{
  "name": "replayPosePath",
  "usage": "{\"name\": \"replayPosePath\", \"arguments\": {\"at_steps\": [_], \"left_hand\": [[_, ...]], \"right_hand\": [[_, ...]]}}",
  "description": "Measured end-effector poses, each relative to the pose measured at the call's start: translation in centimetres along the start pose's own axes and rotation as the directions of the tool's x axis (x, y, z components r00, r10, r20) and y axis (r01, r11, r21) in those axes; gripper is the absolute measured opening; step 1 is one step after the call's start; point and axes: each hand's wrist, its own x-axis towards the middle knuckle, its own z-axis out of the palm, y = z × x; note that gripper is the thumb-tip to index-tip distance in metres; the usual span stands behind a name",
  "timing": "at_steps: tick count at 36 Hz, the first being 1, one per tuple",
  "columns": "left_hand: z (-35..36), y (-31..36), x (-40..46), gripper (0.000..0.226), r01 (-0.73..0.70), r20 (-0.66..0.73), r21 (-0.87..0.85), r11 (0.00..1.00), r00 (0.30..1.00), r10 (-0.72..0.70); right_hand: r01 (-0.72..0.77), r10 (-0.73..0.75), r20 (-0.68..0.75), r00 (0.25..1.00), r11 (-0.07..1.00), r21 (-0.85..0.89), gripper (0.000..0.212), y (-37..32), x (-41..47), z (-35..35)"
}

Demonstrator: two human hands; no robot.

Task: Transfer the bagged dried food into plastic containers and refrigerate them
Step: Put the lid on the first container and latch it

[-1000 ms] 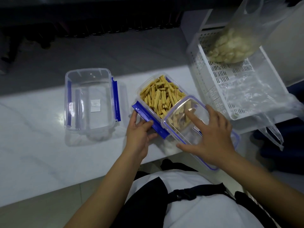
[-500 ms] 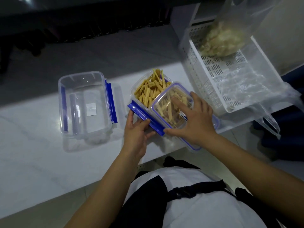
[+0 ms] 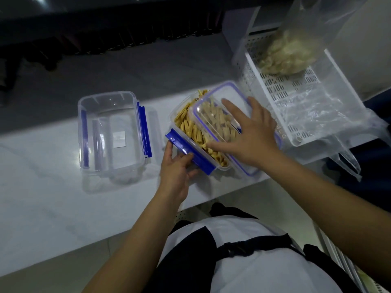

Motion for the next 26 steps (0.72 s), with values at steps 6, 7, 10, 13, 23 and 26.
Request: {"name": "replayPosePath", "arguments": {"at_steps": [6,7,10,13,23,26], "left_hand": [[0.2,0.1,0.0,0.073,-0.008,-0.018,0.020,1.000,1.000,0.009],[0.1,0.2,0.1,0.073,-0.008,-0.023,0.019,1.000,1.000,0.008],[-0.1,0.1,0.3,0.073,-0.014,-0.013,0.024,1.000,1.000,0.014],[-0.2,0.0,0.4,0.070,-0.034,0.004,0.037,0.999,0.999,0.034],[-0.3,0.4,0.2,0.067,-0.028,0.017,0.133,0.991,1.000,0.026],[-0.4,0.8,0.4,0.068,-0.037,0.015,0.146,0.989,0.999,0.035]], "right_hand": [[0.019,-0.007,0.079,0.997,0.989,-0.146,0.107,-3.2,5.0,3.2],[0.020,-0.008,0.074,0.997,0.986,-0.168,0.106,-3.3,5.1,3.8],[0.013,-0.002,0.061,0.998,0.984,-0.177,0.106,-2.7,3.9,4.5],[0.065,-0.051,0.071,0.996,0.976,-0.209,0.106,-1.4,1.7,4.6],[0.053,-0.036,0.079,0.996,0.971,-0.231,0.106,-3.1,3.1,4.8],[0.057,-0.032,0.106,0.994,0.967,-0.248,0.104,-4.1,4.2,5.3]]}}
